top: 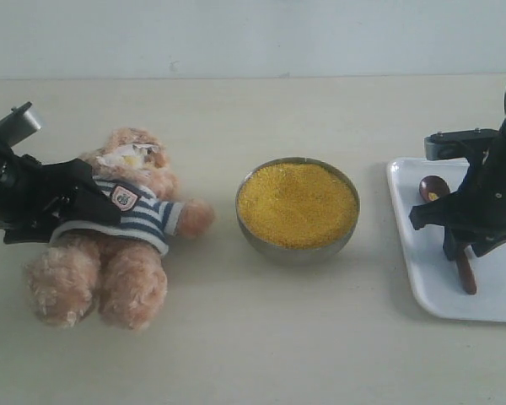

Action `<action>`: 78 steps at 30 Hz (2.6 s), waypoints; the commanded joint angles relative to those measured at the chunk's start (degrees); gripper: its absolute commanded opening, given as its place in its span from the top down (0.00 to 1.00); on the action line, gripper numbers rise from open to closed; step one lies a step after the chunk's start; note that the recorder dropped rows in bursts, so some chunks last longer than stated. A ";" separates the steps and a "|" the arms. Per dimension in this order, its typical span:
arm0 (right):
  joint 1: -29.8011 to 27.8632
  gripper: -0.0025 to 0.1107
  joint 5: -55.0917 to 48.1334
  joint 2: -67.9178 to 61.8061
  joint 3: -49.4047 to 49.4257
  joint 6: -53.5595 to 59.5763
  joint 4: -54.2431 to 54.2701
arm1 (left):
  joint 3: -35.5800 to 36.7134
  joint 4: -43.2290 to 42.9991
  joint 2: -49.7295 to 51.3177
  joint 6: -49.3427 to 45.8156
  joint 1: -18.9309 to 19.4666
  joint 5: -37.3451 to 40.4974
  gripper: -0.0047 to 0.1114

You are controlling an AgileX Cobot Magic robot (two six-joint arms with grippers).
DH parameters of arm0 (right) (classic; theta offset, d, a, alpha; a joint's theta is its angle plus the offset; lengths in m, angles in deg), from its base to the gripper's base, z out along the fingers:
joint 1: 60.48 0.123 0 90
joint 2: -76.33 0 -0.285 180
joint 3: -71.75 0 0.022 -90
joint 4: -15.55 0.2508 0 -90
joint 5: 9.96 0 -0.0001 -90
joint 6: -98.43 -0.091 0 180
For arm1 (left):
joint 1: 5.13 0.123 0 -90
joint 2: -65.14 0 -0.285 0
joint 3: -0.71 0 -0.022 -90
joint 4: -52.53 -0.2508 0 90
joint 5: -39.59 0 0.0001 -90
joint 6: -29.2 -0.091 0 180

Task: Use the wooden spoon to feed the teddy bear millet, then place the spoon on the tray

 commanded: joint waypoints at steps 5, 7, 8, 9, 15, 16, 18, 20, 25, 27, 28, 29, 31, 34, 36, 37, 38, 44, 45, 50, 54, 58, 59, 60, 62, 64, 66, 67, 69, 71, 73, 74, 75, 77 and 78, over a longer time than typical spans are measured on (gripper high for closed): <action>-0.47 0.46 -0.37 0.34 0.29 0.00 -0.58 | -0.17 -2.40 -2.69 1.49 0.03 1.08 0.29; -0.47 0.47 -0.37 0.34 0.29 -0.53 -0.58 | -0.17 -2.40 -2.69 1.49 0.03 1.82 0.29; -0.47 0.47 -0.37 0.34 0.29 -0.66 -0.58 | -0.17 -2.52 -2.74 1.49 0.03 2.08 0.29; -0.47 0.47 -0.37 0.34 0.29 -0.66 -0.58 | -0.17 -2.68 -3.30 1.49 0.03 2.21 0.29; -0.47 0.47 -1.11 3.33 -0.89 -0.80 -0.58 | -0.17 -4.35 -9.26 2.62 0.03 1.84 0.29; -0.47 0.51 -0.88 4.77 -0.88 -0.80 -0.58 | -0.17 -5.00 -10.35 2.89 0.03 1.84 0.29; -0.47 0.59 -0.88 6.45 -0.88 -0.80 -0.58 | -0.17 -5.34 -11.42 3.17 0.03 1.74 0.29; -0.47 0.66 -0.88 8.09 -0.88 -0.80 -0.58 | -0.17 -5.34 -12.66 3.17 0.03 1.74 0.29; -0.47 0.79 -0.88 12.41 -0.88 -0.80 -0.48 | -0.17 -5.46 -15.95 4.05 0.03 1.74 0.35; -0.47 0.84 -0.60 14.54 -0.88 -0.92 0.00 | -0.17 -5.46 -17.45 4.34 0.03 1.74 0.42; -0.47 0.86 -0.49 15.70 -0.88 -0.92 0.00 | -0.17 -5.46 -18.35 4.34 0.03 1.74 0.48; -0.47 0.89 -0.37 16.92 -0.88 -0.92 0.50 | -0.17 -5.46 -19.28 4.34 0.03 1.74 0.53; -0.47 0.95 0.32 19.31 -0.88 0.00 2.21 | -0.17 -5.46 -21.26 4.34 0.03 1.74 0.67; -0.47 0.98 1.29 23.35 -0.88 2.36 5.97 | -0.17 -5.57 -24.25 4.12 0.03 1.74 0.89; -0.47 0.98 2.12 26.40 -0.88 4.19 8.43 | -0.17 -5.97 -26.27 3.93 0.03 1.86 0.93; -0.47 0.98 2.40 27.67 -0.88 4.84 9.48 | -0.17 -6.38 -27.45 3.93 0.03 1.95 0.93; -0.47 0.98 2.72 29.23 -0.88 5.51 10.45 | -0.17 -7.03 -28.69 4.30 0.03 1.95 0.93; -0.47 0.98 3.58 37.12 -0.88 6.29 11.73 | -0.17 -7.53 -35.64 4.59 0.03 1.95 0.93; -0.47 0.98 3.58 38.19 -0.88 6.29 12.06 | -0.17 -7.53 -36.50 4.59 0.03 1.95 0.93; -0.47 0.98 3.85 40.93 -0.88 6.51 12.92 | -0.17 -7.41 -40.15 4.98 0.03 0.39 0.93; -0.47 0.98 3.69 40.87 0.02 6.62 12.92 | -0.17 -7.52 -40.29 4.98 0.03 0.39 0.93; -0.47 0.98 4.54 40.87 1.28 6.91 12.92 | -0.17 -7.81 -40.19 4.98 0.03 0.14 0.93; -0.47 0.98 4.83 40.87 1.40 7.04 12.92 | -0.17 -7.91 -40.19 4.98 0.03 0.16 0.93; -0.47 0.98 4.83 40.87 1.51 7.04 12.92 | -0.17 -8.04 -40.19 4.98 0.03 0.16 0.93; -0.47 0.98 5.13 40.87 1.49 7.04 12.92 | -0.17 -8.30 -40.19 4.98 0.03 0.16 0.93; -0.47 0.98 5.12 40.72 1.49 7.18 12.92 | -0.17 -8.27 -39.80 5.12 0.03 0.16 0.93; -0.47 0.98 4.45 39.85 1.49 8.08 12.44 | -0.17 -8.27 -39.06 5.23 0.03 0.28 0.93; -0.47 0.98 4.02 39.11 1.49 8.08 12.44 | -0.17 -8.27 -38.43 5.23 0.03 0.54 0.93; -0.47 0.98 2.47 36.78 1.49 8.34 11.61 | -0.17 -8.27 -37.03 5.23 0.03 1.34 0.93; -0.47 0.98 1.16 34.08 1.49 9.31 11.50 | -0.17 -8.27 -35.20 5.38 0.03 2.47 0.93; -0.47 0.98 0.33 30.99 1.49 10.08 11.50 | -0.17 -8.27 -33.28 5.38 0.03 3.27 0.93; -0.47 0.98 0.20 29.52 1.49 10.23 11.50 | -0.06 -8.27 -32.41 5.38 0.03 3.60 0.93; -0.47 0.98 0.20 28.12 1.49 10.56 11.50 | -0.06 -8.27 -31.78 5.38 0.03 3.61 0.93; -0.47 0.96 0.32 25.66 1.49 11.39 11.37 | 0.41 -8.27 -30.66 5.38 0.03 3.72 0.93; -0.47 0.93 0.58 24.24 1.49 11.77 11.06 | 0.83 -8.27 -30.33 5.38 0.03 3.26 0.93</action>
